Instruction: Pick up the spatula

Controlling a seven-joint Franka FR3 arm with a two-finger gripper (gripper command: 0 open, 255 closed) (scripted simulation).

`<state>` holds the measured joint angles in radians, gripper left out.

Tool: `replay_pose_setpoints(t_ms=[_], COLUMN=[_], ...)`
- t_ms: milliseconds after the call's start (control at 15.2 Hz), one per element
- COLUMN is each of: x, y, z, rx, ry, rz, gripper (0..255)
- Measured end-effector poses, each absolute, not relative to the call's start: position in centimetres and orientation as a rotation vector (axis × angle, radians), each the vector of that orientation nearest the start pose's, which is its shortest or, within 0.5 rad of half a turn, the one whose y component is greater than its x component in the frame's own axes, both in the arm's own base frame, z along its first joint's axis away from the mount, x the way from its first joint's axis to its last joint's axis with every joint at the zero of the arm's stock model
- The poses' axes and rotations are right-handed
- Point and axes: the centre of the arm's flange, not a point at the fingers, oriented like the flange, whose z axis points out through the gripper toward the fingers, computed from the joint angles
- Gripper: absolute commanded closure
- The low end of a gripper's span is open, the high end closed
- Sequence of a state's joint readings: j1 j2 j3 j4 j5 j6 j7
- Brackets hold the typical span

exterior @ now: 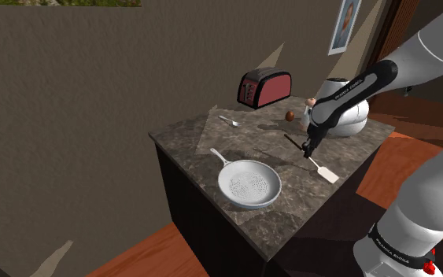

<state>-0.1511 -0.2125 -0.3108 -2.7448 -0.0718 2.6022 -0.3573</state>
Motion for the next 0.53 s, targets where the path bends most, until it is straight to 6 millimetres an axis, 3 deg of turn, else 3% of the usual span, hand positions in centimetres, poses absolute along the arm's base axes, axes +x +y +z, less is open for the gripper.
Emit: replay_pose_setpoints(t_ms=[528], x=[35.7], y=[-17.0], z=[32.7], rx=[-3.14], ry=[0.062], rz=[-0.105], gripper=[255])
